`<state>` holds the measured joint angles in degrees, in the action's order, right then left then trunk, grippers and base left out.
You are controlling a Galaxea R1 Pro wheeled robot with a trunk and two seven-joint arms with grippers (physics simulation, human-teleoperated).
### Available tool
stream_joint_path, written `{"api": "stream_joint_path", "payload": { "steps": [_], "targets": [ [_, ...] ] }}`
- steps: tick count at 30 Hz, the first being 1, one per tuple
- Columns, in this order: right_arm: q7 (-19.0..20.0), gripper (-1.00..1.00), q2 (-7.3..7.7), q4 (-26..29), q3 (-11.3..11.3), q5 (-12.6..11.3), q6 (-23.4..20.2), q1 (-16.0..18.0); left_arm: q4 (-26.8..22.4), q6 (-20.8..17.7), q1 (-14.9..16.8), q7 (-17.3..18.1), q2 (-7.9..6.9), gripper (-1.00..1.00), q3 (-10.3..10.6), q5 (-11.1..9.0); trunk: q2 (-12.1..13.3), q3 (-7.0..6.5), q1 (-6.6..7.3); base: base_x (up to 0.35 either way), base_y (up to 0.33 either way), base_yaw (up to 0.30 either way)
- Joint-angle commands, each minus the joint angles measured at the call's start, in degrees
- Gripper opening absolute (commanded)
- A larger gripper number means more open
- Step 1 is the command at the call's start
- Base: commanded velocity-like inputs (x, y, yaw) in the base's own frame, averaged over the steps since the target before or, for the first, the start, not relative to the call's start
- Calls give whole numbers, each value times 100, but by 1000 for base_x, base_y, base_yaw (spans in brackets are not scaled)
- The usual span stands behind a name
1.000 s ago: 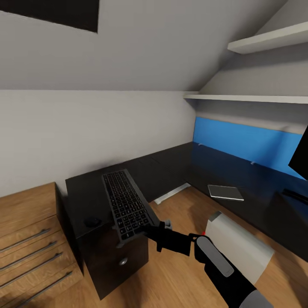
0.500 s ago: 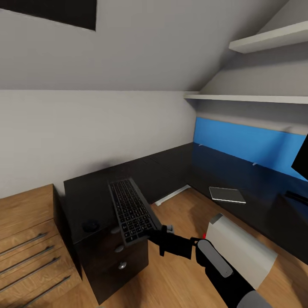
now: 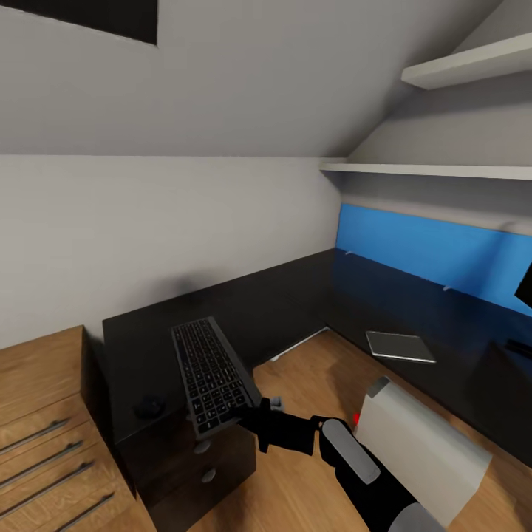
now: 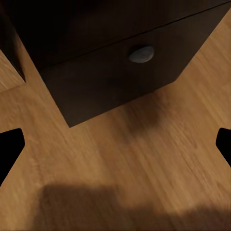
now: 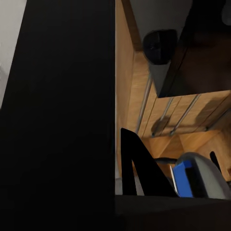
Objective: In the bedroom, organize the workspace by keeping the computer under the desk, ensuring the monitor is on the desk, placing the keyboard on the desk next to the monitor, placing the mouse on the desk next to the keyboard, moving the folder from the swivel chair onto the desk next to the mouse, stacking the notebook on top of the folder with the pen on top of the notebook, and positioning the swivel chair next to the desk.
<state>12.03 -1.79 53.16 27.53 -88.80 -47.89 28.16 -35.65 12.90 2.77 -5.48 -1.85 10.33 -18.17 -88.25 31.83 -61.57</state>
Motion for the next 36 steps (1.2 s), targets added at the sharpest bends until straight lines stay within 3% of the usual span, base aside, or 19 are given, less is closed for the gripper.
{"api": "stream_joint_path", "payload": {
  "steps": [1,5,8,15,16,20,28,36],
  "targets": [
    [49,-100,-35,-10,5,36,-8,5,10,22,4,-51,-8,100,51,-36,-3,5,-1,64,0,0],
    [-9,-100,-210,-99,22,152,4,5,36,23,4,-46,6,100,77,-35,-3,5,-1,19,0,0],
    [-23,-100,-269,-133,21,341,11,5,337,181,4,-40,12,100,82,-29,-3,5,-1,2,0,0],
    [-25,-100,-299,-134,15,405,48,5,1216,1495,4,47,9,100,88,-20,-3,5,-1,0,0,0],
    [-25,-100,-296,-132,2,406,92,5,1244,1547,4,52,9,100,101,-20,-3,5,-1,0,0,0],
    [4,-100,-268,-138,-18,396,394,5,1276,1598,4,51,7,100,114,-25,-3,5,-1,40,0,0],
    [13,-100,-266,-139,-22,398,457,5,1281,1601,4,44,9,100,122,-38,-3,5,-1,86,0,0],
    [13,-100,-278,-139,-6,391,456,5,1280,1601,4,31,9,100,119,-44,-323,149,-176,1,0,0]
  ]
}}
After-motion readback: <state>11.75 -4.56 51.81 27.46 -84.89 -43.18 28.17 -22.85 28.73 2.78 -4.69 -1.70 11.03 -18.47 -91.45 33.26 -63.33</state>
